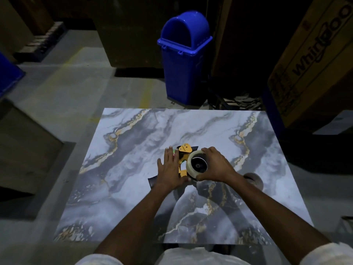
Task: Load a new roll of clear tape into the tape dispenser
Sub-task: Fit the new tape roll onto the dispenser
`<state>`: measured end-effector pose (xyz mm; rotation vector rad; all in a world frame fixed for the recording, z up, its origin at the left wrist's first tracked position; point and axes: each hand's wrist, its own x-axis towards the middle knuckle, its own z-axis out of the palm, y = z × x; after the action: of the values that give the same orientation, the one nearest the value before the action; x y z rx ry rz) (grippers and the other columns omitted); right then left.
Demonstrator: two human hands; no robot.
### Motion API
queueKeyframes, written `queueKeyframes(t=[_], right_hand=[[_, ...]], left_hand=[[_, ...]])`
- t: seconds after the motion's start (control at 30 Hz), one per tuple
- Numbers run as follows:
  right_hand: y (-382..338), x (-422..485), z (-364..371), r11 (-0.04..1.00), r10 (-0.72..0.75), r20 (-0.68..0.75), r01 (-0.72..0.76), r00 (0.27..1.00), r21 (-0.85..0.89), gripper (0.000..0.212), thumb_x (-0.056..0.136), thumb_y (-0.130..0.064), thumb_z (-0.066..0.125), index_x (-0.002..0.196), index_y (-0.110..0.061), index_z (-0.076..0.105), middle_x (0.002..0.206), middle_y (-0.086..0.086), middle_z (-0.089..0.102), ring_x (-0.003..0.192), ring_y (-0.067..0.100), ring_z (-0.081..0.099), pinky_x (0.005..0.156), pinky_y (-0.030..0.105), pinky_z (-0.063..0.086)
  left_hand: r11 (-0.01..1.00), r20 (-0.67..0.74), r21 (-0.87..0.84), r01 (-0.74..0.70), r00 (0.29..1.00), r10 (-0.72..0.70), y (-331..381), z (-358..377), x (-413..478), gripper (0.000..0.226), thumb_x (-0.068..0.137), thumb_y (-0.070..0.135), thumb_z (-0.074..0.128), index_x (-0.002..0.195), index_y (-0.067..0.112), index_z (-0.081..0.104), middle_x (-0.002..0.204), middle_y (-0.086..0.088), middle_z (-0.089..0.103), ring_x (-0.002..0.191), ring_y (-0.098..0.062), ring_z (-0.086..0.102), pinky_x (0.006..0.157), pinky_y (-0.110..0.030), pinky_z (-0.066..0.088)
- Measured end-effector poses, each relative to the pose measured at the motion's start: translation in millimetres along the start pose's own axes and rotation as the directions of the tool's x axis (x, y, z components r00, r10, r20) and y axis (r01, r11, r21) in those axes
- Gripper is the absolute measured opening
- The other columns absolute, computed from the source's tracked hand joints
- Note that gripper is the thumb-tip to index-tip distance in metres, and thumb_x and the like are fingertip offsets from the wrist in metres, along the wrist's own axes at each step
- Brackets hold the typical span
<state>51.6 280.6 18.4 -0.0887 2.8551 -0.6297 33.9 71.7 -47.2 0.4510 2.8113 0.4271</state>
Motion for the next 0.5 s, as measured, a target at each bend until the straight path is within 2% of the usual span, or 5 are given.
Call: queueKeyframes(t=[0.17,0.3,0.5], right_hand=[[-1.3,1.4,-2.8,0.999,-0.017,0.011,0.018,1.0,-0.029,0.099,0.044,-0.066,0.079,0.127,-0.023,0.047,0.119,0.001,0.05,0.103,0.019,0.055,0.075,0.028,0.048],[-1.9,5.2,-8.4,0.998,-0.04,0.019,0.04,0.999,-0.05,0.098,0.044,-0.065,0.08,0.126,-0.022,0.049,0.117,0.002,0.052,0.1,0.019,0.057,0.078,0.029,0.052],[-5.3,10.0,-12.9,0.996,-0.045,0.035,0.048,0.998,-0.08,0.096,0.046,-0.065,0.084,0.124,-0.019,0.052,0.115,0.003,0.055,0.099,0.018,0.057,0.082,0.033,0.056]], left_hand=[[0.989,-0.018,0.147,0.002,1.0,0.0,5.4,-2.5,3.1,0.121,0.082,0.081,0.053,0.163,0.011,-0.003,0.171,-0.013,-0.01,0.157,-0.03,-0.015,0.124,-0.06,-0.001],[0.976,-0.041,0.219,0.009,0.999,0.0,10.2,-5.5,2.2,0.105,0.092,0.074,0.043,0.163,0.009,0.0,0.171,-0.015,-0.008,0.157,-0.031,-0.014,0.123,-0.061,-0.002],[0.976,-0.025,0.217,0.027,0.999,-0.022,12.6,-5.0,2.3,0.111,0.09,0.075,0.048,0.162,0.007,-0.002,0.17,-0.016,-0.008,0.157,-0.031,-0.013,0.124,-0.06,-0.001]])
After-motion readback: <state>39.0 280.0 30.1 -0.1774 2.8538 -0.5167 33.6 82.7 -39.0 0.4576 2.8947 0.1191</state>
